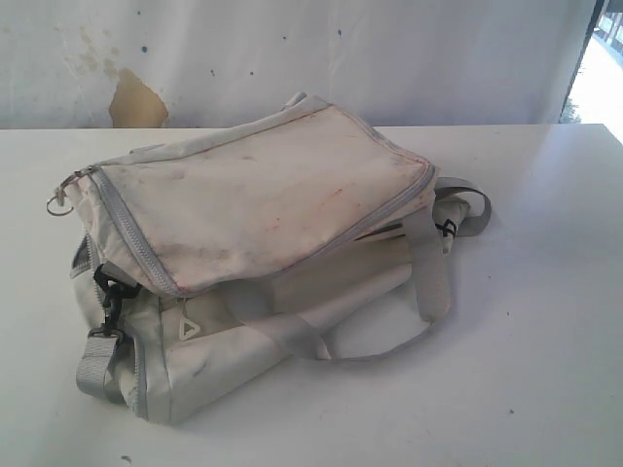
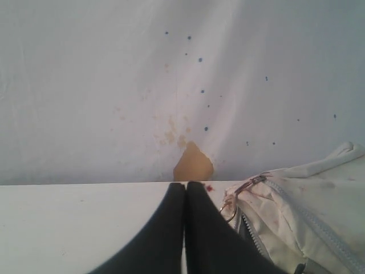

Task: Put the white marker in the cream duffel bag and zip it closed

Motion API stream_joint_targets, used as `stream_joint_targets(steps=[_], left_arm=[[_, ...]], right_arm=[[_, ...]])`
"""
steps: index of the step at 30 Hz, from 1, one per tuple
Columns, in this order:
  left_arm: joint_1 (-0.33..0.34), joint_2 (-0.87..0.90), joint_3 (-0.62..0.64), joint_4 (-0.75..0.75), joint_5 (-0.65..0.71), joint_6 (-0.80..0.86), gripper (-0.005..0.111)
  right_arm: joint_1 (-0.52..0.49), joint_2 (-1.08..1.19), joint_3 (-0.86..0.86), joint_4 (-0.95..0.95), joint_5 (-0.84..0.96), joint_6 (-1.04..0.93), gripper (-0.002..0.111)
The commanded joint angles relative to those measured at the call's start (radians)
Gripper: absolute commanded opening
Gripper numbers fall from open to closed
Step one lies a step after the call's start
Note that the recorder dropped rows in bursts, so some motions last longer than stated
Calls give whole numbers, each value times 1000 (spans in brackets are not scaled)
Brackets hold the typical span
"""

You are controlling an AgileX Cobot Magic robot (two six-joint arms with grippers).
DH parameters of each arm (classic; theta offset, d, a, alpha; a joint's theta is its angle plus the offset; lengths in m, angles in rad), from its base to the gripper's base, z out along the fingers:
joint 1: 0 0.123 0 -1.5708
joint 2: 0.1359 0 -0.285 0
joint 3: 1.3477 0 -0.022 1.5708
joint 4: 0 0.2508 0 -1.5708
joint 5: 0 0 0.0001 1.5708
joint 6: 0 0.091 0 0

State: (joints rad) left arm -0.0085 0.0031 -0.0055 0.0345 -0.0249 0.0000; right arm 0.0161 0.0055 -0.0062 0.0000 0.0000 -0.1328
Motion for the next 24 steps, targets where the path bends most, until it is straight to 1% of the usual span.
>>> stream_joint_targets(steps=[1,11,14,17,24], left_arm=[[-4,-3,5,-10,-3,0,0],[-4,-3,5,-10,3,0,0],[-4,-3,5,-10,9,0,0],[-4,-3,5,-10,66,0,0],[-4,-3,5,-10,77,0,0]], right_arm=[[-7,-5,6,7,0,6,0],[-7,-5,6,7,109,6,0],[-7,-5,6,7,109,16,0],[-7,-5,6,7,109,16,0],[-7,-5,6,7,111,16,0]])
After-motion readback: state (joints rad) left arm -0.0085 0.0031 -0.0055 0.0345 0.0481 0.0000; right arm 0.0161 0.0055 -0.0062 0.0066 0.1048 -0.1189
